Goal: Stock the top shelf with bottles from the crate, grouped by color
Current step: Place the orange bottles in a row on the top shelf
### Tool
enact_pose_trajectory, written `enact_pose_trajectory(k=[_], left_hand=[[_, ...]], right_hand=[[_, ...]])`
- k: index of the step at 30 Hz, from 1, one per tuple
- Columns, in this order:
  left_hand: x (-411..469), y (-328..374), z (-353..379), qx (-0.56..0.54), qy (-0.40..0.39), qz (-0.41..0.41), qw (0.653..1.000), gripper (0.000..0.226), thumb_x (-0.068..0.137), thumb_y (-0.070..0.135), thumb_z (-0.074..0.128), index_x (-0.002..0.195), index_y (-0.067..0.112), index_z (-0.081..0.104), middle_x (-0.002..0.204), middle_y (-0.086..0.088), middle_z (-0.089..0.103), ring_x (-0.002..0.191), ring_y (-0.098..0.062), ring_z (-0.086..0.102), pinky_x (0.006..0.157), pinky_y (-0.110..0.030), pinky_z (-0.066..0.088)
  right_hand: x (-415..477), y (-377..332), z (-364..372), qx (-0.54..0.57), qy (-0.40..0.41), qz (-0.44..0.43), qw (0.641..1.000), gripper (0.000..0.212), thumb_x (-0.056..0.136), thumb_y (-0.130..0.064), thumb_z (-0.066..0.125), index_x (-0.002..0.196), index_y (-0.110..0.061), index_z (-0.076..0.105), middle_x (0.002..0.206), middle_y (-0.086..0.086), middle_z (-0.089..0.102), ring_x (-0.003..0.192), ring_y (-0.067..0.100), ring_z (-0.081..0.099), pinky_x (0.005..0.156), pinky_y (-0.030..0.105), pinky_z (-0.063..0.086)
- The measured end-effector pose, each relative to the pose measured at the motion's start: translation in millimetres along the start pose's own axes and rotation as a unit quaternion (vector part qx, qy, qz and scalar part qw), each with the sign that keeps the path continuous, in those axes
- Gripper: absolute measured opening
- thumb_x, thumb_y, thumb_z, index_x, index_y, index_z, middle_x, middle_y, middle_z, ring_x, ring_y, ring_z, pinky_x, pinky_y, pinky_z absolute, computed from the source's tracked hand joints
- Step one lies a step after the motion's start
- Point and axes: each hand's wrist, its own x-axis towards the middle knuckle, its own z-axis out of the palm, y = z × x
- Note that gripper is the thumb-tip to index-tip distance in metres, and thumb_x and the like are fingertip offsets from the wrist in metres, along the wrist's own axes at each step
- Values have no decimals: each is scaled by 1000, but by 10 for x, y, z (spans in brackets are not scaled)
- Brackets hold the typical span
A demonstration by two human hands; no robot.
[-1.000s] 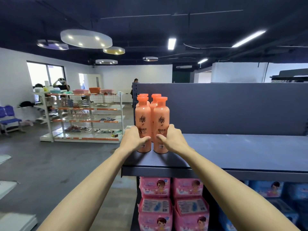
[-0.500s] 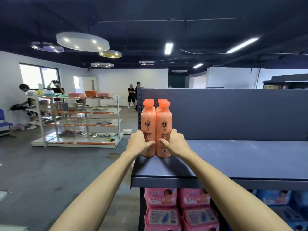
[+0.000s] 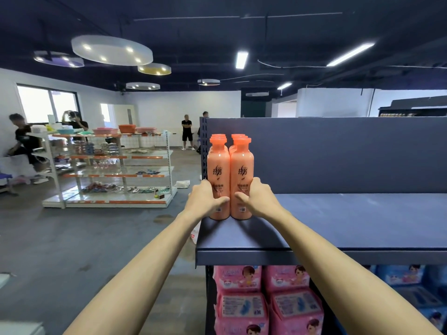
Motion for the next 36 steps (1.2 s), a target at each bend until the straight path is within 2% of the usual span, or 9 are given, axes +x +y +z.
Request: enact_pose_trajectory(k=[5,10,19,23,27,31,34,36], left_hand=[[0,19,1,31,-3,16,999,62,82,47,72,117,1,50,120,-20,58,112,-37,56,89,-42,50],[-10,47,-12,29,-14,18,999,61,84,46,71,119,0,49,122,-21,56,117,-38,52,94,-44,47],[-43,84,-5,25,-2,6,1000,62,84,45,72,120,1,48,121,-19,58,113,-37,56,89,-42,48],[-35,90,19,15,-4,1,1000,61,84,45,72,120,2,48,121,-17,59,112,-36,57,90,-41,49],[-79,123,-29,12,-26,0,1000,61,84,46,70,120,0,52,120,-17,61,112,-34,58,94,-44,50],[-187,91,-91,103,-40,26,994,53,83,51,68,107,4,62,108,-15,66,101,-33,62,86,-41,53],[-270,86,-142,183,-22,45,982,38,81,39,68,102,9,60,106,-14,65,95,-32,64,81,-38,54],[-299,141,-197,236,-17,52,970,35,82,38,67,100,10,58,106,-12,63,95,-33,64,76,-36,51]], right_hand=[[10,-3,17,-27,-4,6,1000,46,97,-36,59,123,-2,41,127,20,55,111,36,57,82,39,46],[18,-33,12,-42,-14,20,999,46,98,-36,58,123,-1,39,128,21,53,113,38,56,79,37,42],[28,-40,-115,-42,-53,17,998,52,98,-37,58,131,-2,39,134,19,53,117,35,55,94,40,48],[9,-36,-100,-25,-54,21,998,51,99,-36,57,131,-2,38,133,19,53,117,34,55,86,35,45],[-56,-96,-139,-32,-64,38,997,53,98,-38,58,130,0,41,129,17,55,114,32,57,85,36,48],[-161,-95,-211,-118,-106,18,987,42,93,-44,63,107,-5,57,106,12,65,89,26,59,68,32,44],[-236,-83,-303,-177,-112,1,978,41,89,-48,64,104,-10,59,103,9,61,89,26,59,69,33,47],[-266,-96,-389,-203,-100,-6,974,38,87,-51,65,94,-14,57,97,6,58,83,24,58,61,31,43]])
